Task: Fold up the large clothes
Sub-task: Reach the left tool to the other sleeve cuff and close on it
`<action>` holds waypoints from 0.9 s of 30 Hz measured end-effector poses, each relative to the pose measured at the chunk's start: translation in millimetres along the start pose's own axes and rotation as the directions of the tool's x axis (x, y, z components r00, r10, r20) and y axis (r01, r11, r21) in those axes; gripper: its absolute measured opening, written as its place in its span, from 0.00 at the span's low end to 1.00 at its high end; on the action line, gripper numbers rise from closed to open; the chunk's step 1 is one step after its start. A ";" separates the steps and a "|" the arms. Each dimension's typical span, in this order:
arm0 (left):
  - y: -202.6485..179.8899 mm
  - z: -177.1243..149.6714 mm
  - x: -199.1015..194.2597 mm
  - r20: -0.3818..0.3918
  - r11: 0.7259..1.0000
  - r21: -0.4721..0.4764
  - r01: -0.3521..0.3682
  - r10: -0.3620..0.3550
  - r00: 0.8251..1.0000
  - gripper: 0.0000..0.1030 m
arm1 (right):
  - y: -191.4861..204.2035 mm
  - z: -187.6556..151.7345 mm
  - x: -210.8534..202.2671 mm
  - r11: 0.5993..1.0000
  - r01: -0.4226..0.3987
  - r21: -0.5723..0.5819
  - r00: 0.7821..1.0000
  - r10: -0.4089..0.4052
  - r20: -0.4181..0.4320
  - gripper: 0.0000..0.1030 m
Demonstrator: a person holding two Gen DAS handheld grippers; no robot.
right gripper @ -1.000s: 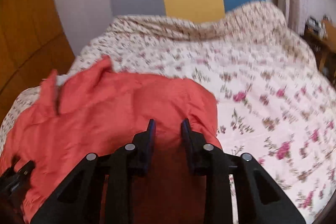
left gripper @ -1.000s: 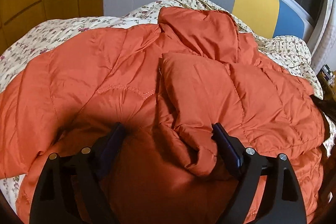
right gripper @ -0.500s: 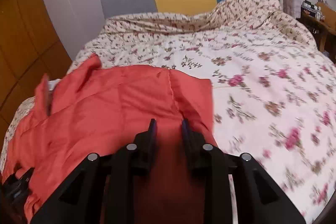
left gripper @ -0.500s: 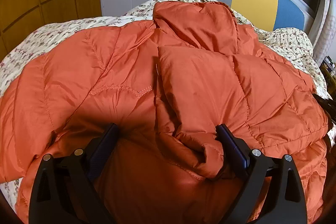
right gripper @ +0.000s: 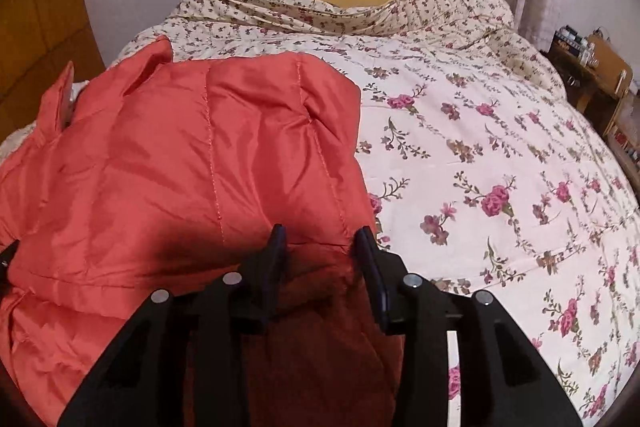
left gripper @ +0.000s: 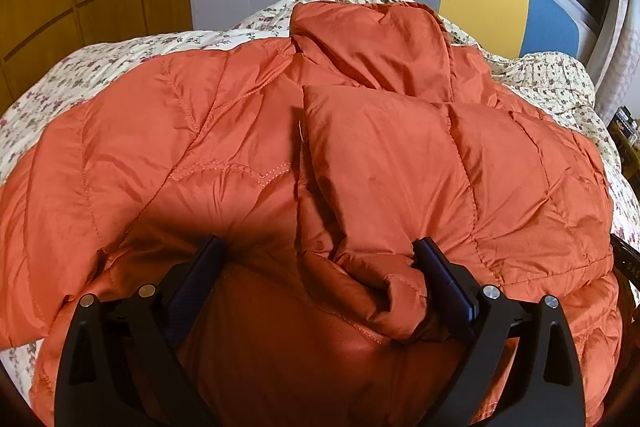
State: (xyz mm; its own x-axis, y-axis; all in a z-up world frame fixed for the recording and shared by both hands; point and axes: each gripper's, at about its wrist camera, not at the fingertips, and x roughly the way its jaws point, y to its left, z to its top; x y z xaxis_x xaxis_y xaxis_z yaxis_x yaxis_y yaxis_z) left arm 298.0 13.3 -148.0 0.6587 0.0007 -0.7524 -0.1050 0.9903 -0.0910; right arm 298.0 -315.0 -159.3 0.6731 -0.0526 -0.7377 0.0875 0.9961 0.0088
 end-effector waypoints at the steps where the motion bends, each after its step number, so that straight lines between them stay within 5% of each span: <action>1: 0.4 0.5 0.1 -0.001 1.000 0.000 0.001 -0.001 1.000 0.93 | -0.3 -0.6 0.4 1.000 0.008 0.001 1.000 -0.008 0.002 0.41; 3: 0.0 1.1 -0.5 -0.003 1.000 -0.001 0.002 -0.002 1.000 0.96 | -5.3 -1.5 1.8 0.999 0.034 0.029 0.999 -0.034 -0.002 0.62; 6: 4.0 2.2 -7.2 -0.007 1.000 -0.013 0.026 -0.026 1.000 0.97 | -19.5 -0.9 6.6 0.995 0.019 0.098 1.000 -0.017 -0.022 0.73; 11: 32.6 -5.0 -33.7 0.045 0.987 -0.121 0.103 -0.098 0.994 0.97 | -20.4 0.0 4.5 0.994 0.036 0.102 0.999 -0.034 -0.023 0.77; 17: 85.3 -27.2 -77.7 0.126 0.964 -0.258 0.063 -0.031 0.992 0.97 | -15.5 0.0 3.0 0.994 0.062 0.090 0.998 -0.060 -0.020 0.79; 22: 139.9 -55.4 -110.0 0.145 0.917 -0.399 0.020 0.042 0.989 0.97 | -16.7 0.6 3.3 0.994 0.066 0.089 0.998 -0.065 -0.020 0.80; 27: 194.7 -91.4 -134.3 0.160 0.812 -0.584 0.026 0.083 0.984 0.97 | -16.9 0.9 3.2 0.994 0.065 0.088 0.998 -0.064 -0.020 0.80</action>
State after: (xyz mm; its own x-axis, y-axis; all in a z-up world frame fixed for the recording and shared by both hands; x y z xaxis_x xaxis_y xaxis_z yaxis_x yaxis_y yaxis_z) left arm 121.0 193.3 -124.3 0.7584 0.1053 -0.6433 -0.5028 0.7226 -0.4744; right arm 299.3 -332.1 -161.2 0.6515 -0.1144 -0.7500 0.1956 0.9805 0.0203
